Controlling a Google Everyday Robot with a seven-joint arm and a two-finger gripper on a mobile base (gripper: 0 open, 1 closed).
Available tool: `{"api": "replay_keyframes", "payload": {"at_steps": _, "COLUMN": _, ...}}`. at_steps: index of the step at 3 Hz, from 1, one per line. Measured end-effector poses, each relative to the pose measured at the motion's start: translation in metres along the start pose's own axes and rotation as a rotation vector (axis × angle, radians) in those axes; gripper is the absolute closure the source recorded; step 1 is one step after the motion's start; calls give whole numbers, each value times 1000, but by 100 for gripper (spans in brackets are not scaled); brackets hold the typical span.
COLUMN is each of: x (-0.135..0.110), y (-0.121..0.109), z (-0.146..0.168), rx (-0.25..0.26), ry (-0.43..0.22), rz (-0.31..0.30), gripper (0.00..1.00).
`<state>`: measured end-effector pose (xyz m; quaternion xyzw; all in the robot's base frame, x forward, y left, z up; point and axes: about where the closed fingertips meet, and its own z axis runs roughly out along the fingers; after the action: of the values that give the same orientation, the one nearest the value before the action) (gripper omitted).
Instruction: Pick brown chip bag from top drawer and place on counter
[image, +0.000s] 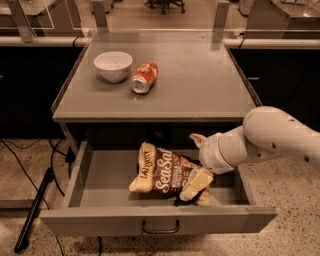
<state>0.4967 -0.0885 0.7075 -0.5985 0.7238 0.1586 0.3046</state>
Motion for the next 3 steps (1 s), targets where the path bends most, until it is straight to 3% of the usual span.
{"api": "replay_keyframes", "payload": {"at_steps": 3, "x": 18, "y": -13, "z": 60, "rx": -29, "ry": 9, "rz": 1, "gripper": 0}}
